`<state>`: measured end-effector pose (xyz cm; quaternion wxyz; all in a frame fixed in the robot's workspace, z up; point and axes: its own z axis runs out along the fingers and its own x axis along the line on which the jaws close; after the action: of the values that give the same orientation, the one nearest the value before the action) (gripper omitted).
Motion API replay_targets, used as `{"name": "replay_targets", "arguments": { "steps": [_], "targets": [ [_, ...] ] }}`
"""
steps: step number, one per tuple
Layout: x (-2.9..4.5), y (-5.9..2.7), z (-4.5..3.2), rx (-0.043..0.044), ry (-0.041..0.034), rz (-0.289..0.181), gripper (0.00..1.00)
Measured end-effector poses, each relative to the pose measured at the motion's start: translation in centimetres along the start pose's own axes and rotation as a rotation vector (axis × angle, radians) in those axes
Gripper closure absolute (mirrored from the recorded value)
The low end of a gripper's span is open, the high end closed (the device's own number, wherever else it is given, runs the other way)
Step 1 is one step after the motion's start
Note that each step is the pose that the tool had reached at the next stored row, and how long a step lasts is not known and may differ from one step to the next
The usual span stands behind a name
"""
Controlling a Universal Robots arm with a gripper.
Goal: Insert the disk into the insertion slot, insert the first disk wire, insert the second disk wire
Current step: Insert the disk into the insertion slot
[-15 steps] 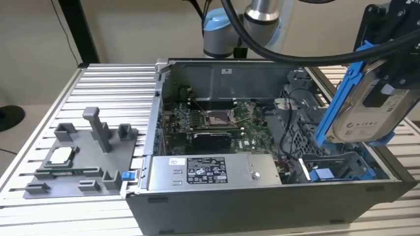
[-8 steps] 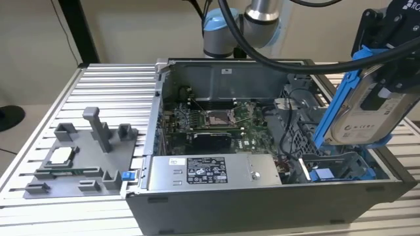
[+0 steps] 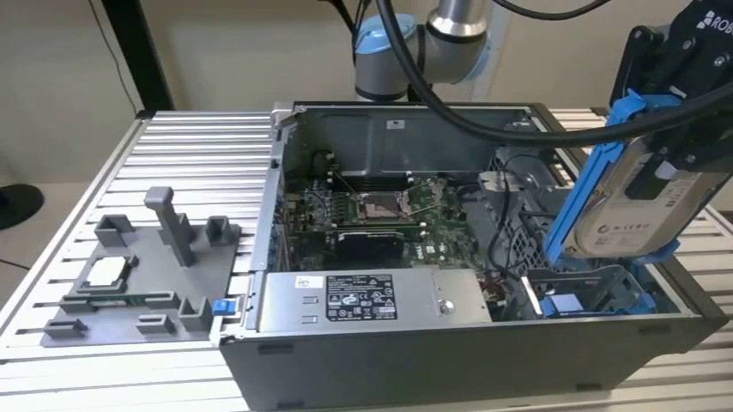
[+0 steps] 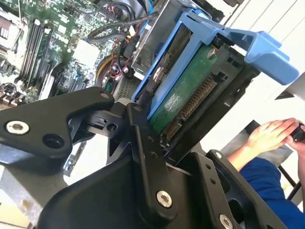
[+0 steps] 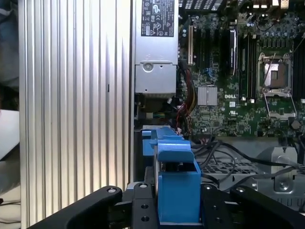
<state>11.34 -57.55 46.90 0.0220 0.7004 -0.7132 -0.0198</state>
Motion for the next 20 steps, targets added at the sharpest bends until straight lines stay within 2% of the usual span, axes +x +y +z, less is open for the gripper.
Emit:
{"name": "replay_targets", "arguments": {
  "steps": [12,20],
  "targets": [
    [0.21,-0.3,0.89,-0.0078,0.0004,0.0,1.0],
    [0.22,-0.33,0.98,-0.0087,0.0003,0.0,1.0]
  ]
}}
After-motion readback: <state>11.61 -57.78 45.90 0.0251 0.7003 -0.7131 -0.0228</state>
